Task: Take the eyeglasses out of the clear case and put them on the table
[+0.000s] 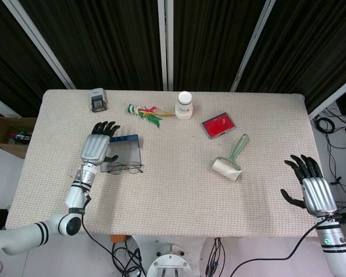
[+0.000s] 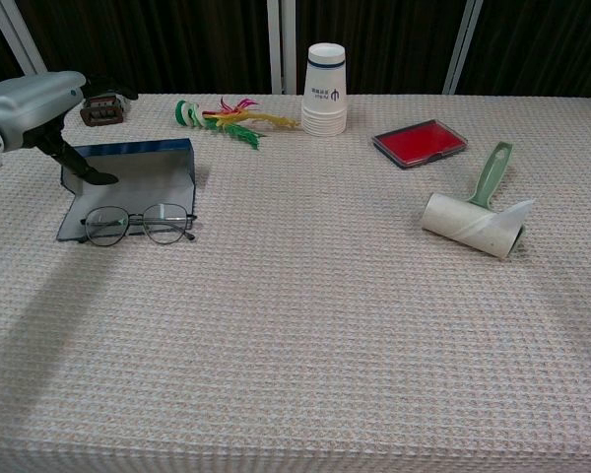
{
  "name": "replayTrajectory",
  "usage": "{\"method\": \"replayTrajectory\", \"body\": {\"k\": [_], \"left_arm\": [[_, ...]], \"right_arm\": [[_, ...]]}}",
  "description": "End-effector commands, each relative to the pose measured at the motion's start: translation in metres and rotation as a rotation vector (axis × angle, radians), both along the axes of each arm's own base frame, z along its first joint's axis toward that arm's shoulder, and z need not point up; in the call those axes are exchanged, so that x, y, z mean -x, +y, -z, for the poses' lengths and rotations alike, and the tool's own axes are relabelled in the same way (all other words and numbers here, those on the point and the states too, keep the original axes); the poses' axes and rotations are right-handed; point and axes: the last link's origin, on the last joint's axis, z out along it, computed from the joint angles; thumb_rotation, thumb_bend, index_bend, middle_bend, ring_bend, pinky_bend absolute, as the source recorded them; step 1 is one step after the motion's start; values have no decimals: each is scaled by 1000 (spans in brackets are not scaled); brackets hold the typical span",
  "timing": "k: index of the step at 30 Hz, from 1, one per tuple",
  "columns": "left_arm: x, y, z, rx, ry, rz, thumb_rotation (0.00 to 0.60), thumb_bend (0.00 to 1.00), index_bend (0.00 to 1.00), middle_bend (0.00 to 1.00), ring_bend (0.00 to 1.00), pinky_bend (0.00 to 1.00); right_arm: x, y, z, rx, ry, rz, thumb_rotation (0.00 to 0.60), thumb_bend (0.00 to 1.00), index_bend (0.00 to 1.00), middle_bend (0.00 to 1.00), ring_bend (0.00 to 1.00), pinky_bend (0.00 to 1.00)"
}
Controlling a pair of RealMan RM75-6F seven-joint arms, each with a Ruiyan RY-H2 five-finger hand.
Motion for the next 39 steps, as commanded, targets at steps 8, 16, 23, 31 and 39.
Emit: {"method": "replayTrajectory", "body": {"k": [8,16,23,31,39], "left_arm": [[-6,-46,9,122,-10,35,600,213,379,68,38,74],[-16,-48,34,161,-3,17,600,351,413,69,38,74],[-14,-42,40,152,14,-14,600,414,420,69,38,75],[-11,-39,43,145,40,-37,600,426,446,74,38,75],[-11,-38,46,136,37,-41,600,419,485,84,38,75]], "right_arm": [[1,-1,2,-7,-5,-5,600,176,191,121,0,66],[3,-1,1,-8,-7,-8,600,176,191,121,0,66],[6,0,0,-6,-11,0,600,176,191,121,0,66],[8,0,-1,-4,-13,3,600,176,191,121,0,66],[8,1,-1,-3,-13,5,600,176,191,121,0,66]]}}
